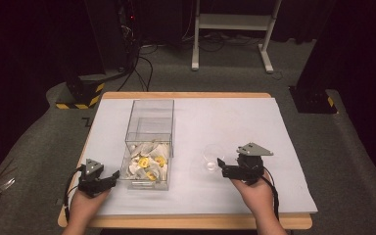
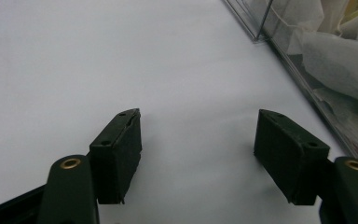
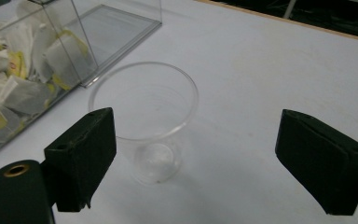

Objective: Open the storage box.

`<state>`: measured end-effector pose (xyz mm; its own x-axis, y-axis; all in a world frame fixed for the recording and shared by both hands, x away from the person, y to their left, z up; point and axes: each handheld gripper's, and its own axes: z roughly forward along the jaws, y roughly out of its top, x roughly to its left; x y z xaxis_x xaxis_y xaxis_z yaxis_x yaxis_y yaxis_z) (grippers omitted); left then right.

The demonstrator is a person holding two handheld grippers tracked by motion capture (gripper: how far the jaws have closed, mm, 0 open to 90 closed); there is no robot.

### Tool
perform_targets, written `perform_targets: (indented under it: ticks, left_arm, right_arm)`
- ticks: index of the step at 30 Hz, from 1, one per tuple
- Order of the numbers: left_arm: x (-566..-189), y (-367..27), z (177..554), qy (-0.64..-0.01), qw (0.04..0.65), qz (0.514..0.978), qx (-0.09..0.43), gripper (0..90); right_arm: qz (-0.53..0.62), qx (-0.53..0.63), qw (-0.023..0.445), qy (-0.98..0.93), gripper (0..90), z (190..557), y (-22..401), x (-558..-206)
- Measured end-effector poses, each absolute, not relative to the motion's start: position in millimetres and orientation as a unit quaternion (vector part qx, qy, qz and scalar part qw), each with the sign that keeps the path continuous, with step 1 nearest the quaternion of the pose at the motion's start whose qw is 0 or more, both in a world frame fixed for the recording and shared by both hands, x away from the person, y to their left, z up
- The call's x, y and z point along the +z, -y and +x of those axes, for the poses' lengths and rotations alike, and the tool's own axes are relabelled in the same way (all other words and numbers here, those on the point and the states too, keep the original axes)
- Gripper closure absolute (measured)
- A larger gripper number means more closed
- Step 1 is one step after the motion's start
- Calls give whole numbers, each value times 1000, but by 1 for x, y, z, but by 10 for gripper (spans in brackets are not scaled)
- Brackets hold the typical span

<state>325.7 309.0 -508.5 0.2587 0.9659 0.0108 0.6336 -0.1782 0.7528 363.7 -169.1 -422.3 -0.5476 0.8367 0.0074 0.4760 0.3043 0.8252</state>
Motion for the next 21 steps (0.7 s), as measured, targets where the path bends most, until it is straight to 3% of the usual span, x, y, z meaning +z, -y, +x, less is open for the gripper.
perform_targets:
  ticks: [21]
  left_arm:
    - [-508, -310, 326, -552, 326, 725, 252, 315]
  right_arm:
    - [377, 424, 197, -799, 127, 368, 105, -413]
